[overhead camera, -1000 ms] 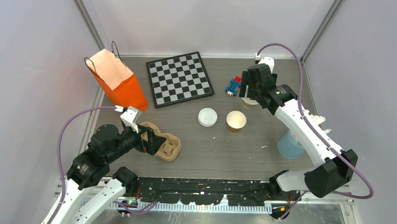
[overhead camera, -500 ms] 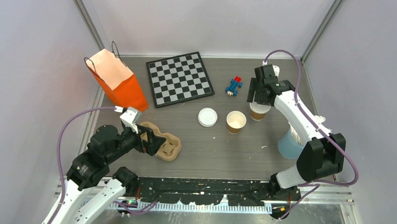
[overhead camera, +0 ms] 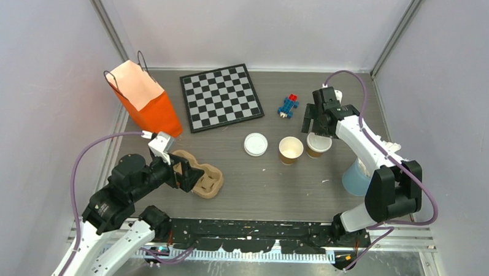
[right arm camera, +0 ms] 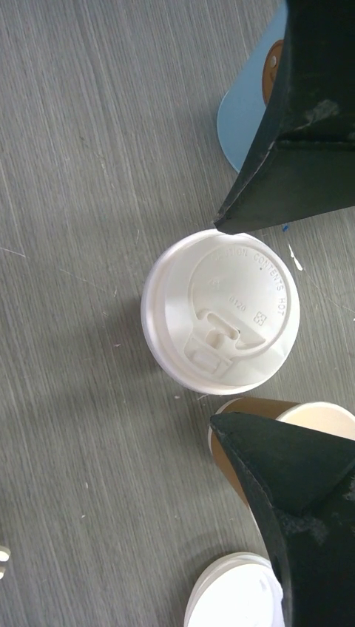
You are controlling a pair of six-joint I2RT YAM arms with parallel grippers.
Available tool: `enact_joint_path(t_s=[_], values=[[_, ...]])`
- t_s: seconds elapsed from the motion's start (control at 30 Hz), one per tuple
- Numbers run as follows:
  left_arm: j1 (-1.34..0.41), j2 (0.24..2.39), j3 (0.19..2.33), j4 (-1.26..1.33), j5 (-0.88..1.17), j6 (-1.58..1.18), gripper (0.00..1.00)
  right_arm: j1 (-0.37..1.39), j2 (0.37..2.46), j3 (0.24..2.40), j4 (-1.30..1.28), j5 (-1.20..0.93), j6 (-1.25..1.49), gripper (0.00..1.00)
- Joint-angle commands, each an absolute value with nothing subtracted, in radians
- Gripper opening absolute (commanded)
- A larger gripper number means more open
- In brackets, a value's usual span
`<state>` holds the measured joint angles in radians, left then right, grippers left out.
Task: Pack the takeout coffee
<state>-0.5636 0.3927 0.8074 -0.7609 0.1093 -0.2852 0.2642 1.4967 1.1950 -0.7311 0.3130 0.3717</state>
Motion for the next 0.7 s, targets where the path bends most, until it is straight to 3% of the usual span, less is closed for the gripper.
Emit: enact_joint_path(t_s=[0.0,0.43,0.67], values=[[-0.567,0.386,0.804,-0.744,0.111,-0.275,1.0,0.259,1.45,1.184,-0.698,0.333,0.376,0.95],[-0.568,0.388,0.805,-0.751,0.106,-0.266,1.0,0.306,1.321,1.297,-0.796,0.241,0.368,0.88],[-0.568,0.378,0.808,-0.755,0.067,-0.264,1.0,0.565,1.384,1.309,-0.7,0.294,0.411,0.76]])
